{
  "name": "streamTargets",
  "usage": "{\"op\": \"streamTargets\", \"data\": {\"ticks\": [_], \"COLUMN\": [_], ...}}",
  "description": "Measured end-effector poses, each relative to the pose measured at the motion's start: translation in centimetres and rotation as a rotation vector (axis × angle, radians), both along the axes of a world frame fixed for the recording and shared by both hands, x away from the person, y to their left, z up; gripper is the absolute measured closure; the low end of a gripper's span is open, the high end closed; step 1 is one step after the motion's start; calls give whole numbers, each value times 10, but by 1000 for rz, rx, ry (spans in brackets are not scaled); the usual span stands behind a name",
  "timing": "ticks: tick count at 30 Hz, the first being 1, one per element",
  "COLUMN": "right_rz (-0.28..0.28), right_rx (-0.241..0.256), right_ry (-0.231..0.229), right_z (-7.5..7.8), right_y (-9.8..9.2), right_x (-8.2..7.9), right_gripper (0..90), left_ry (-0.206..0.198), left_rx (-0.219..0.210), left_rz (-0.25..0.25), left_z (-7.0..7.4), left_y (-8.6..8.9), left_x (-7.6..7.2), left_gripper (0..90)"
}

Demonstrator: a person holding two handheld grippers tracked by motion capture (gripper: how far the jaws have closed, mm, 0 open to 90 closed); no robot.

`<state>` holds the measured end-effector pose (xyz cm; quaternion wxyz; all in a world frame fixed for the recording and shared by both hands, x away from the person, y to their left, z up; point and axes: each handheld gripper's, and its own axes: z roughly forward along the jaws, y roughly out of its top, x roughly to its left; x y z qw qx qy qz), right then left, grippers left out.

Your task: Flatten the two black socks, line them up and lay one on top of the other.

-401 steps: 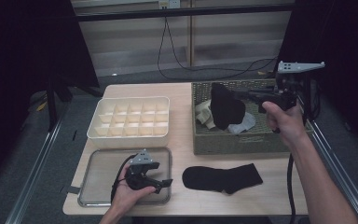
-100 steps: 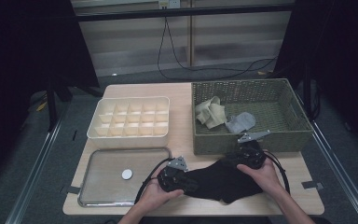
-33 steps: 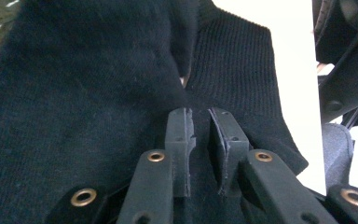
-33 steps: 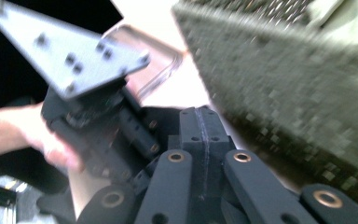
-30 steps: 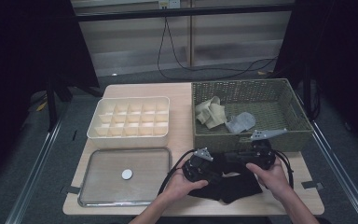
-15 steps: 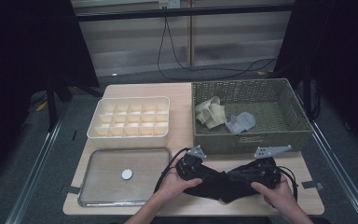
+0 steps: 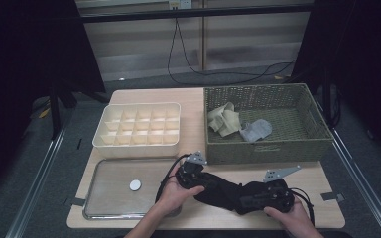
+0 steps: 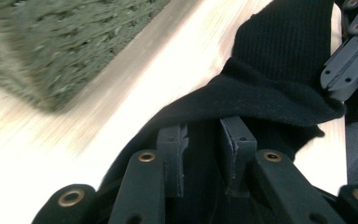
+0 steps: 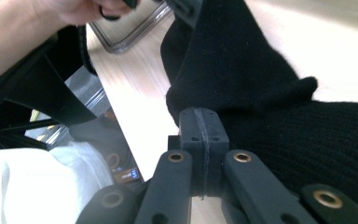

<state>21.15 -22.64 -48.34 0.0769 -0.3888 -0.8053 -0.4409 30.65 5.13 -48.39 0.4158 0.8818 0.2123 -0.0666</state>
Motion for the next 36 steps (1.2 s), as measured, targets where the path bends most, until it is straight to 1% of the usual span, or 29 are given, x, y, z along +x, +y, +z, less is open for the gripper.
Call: {"op": "streamTargets", "data": {"ticks": [2,3,4,5,6,7,9,11,12,14,15,16,17,18,19,21,22,23,24,26,27,28,29,32,33,35,36], "right_rz": [6,6,10,12,6,9,14,7,2,4,5,0,0,-1,-3,-5,-5,-5,-9,-11,-11,-24,-27,-40,-41,-46,-46], "right_rx": [-10,-10,-26,-40,-61,-64,-60,-49,-44,-39,-43,-44,-50,-54,-55,-48,-37,-37,-29,-21,-21,-11,-7,-1,-1,-2,-2], "right_ry": [5,5,22,30,37,45,46,40,38,30,26,33,34,36,41,41,39,39,35,29,29,21,17,8,9,4,4], "right_z": [-1,-1,-4,-6,-8,-9,-10,-10,-9,-8,-8,-8,-9,-9,-10,-9,-9,-9,-7,-6,-6,-3,-3,-1,-1,-1,-1], "right_y": [1,1,2,3,4,4,4,2,2,1,0,0,-1,-1,-1,-2,-3,-3,-4,-5,-5,-7,-8,-10,-11,-10,-10], "right_x": [0,0,0,-1,-2,-2,-1,0,-1,-2,-2,-2,-2,-3,-3,-3,-3,-3,-4,-4,-4,-3,-3,-2,-1,1,1], "right_gripper": [900,900,900,899,893,891,887,857,842,840,837,837,835,831,827,809,810,810,805,806,806,807,807,805,804,799,799], "left_ry": [-4,-4,0,0,4,5,3,0,-1,-2,-6,-8,-13,-11,-12,-5,-8,-8,-1,7,7,1,5,12,17,30,30], "left_rx": [-14,-14,-25,-25,-43,-43,-46,-53,-49,-68,-64,-61,-65,-78,-81,-90,-81,-81,-94,-102,-102,-98,-111,-116,-101,-71,-71], "left_rz": [12,12,13,13,18,20,23,32,29,43,43,49,50,55,56,40,40,40,51,61,61,65,71,65,57,65,65], "left_z": [3,3,5,5,5,5,6,7,8,9,10,11,12,14,16,17,18,18,17,16,16,17,17,15,14,10,10], "left_y": [8,8,14,14,18,20,21,25,27,30,32,32,34,35,36,38,40,40,44,46,46,47,48,47,46,42,42], "left_x": [0,0,1,1,1,1,1,2,2,3,4,4,5,5,6,8,9,9,11,13,13,14,14,17,17,18,18], "left_gripper": [723,719,709,702,699,699,694,687,684,675,672,669,665,656,644,620,610,609,603,587,578,576,573,565,558,552,552]}}
